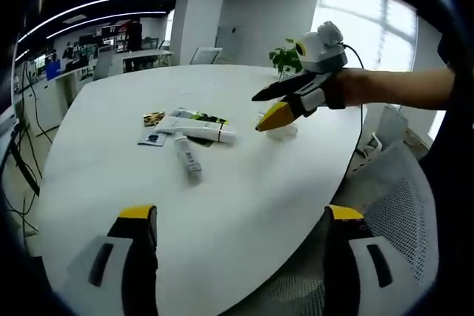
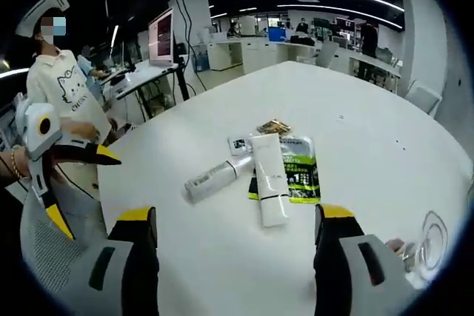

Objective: Arrange the skincare products in the storage area until every visible bottle or jar stands upright without overlapping.

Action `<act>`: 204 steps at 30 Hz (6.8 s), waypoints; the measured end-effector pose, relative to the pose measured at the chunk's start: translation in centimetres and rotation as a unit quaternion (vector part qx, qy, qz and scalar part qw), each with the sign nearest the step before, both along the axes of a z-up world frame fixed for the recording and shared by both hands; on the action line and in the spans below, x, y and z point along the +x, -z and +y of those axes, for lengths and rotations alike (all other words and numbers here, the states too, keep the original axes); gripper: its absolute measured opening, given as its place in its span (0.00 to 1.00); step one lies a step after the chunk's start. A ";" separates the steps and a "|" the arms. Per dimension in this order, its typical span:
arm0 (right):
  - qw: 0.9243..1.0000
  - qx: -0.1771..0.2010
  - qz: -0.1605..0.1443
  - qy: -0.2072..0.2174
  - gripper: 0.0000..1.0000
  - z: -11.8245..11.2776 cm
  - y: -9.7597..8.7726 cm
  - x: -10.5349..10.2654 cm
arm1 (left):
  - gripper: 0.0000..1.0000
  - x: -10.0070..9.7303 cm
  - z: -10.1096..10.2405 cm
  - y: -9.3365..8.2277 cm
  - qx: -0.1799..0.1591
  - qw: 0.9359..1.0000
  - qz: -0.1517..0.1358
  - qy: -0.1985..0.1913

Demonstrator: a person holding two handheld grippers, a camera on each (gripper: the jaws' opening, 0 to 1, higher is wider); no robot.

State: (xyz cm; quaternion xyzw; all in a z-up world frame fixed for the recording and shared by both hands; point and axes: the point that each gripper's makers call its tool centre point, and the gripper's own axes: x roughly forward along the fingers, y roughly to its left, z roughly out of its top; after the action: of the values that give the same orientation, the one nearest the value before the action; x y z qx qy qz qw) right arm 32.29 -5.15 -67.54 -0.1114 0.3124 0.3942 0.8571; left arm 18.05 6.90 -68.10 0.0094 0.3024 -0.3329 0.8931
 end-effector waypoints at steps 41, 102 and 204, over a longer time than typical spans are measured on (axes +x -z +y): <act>0.995 -0.103 -0.005 -0.011 0.60 4.1 7.7 8.2 | 0.82 -0.4 -0.2 0.8 0.013 1.000 0.015 0.011; 0.998 -0.021 -0.058 -0.004 0.01 1.3 1.8 4.4 | 0.78 0.9 -1.0 -2.2 -0.030 1.000 -0.002 0.002; 0.996 -0.074 0.051 -0.010 0.29 5.0 7.8 0.6 | 0.72 0.3 0.7 -0.9 -0.006 1.000 -0.008 -0.020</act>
State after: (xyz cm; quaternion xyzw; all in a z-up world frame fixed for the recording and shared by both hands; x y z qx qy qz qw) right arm 32.84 -0.11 -75.38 -0.1574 0.3830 0.3834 0.8256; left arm 18.35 7.57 -67.15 0.0006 0.2938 -0.3165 0.9020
